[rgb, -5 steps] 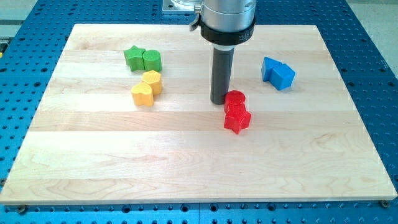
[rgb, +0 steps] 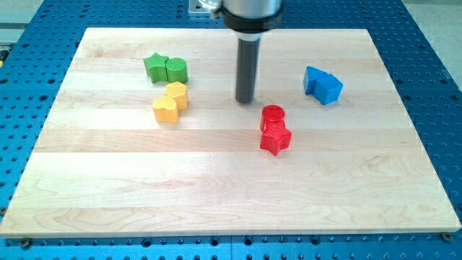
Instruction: Push the hexagon to the left above the heart
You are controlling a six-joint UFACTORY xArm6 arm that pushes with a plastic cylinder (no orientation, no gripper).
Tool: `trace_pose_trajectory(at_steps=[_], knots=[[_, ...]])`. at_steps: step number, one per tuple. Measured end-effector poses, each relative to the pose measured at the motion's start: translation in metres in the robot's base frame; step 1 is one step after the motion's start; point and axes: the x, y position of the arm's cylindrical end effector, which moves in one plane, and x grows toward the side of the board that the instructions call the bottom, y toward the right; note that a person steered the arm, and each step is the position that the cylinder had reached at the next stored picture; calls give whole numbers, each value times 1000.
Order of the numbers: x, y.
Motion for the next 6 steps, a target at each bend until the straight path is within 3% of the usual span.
trace_pose_trajectory(at_steps=[2,4,5,6], knots=[[17,-62],[-19,-165],[-20,-182],[-102,-162]])
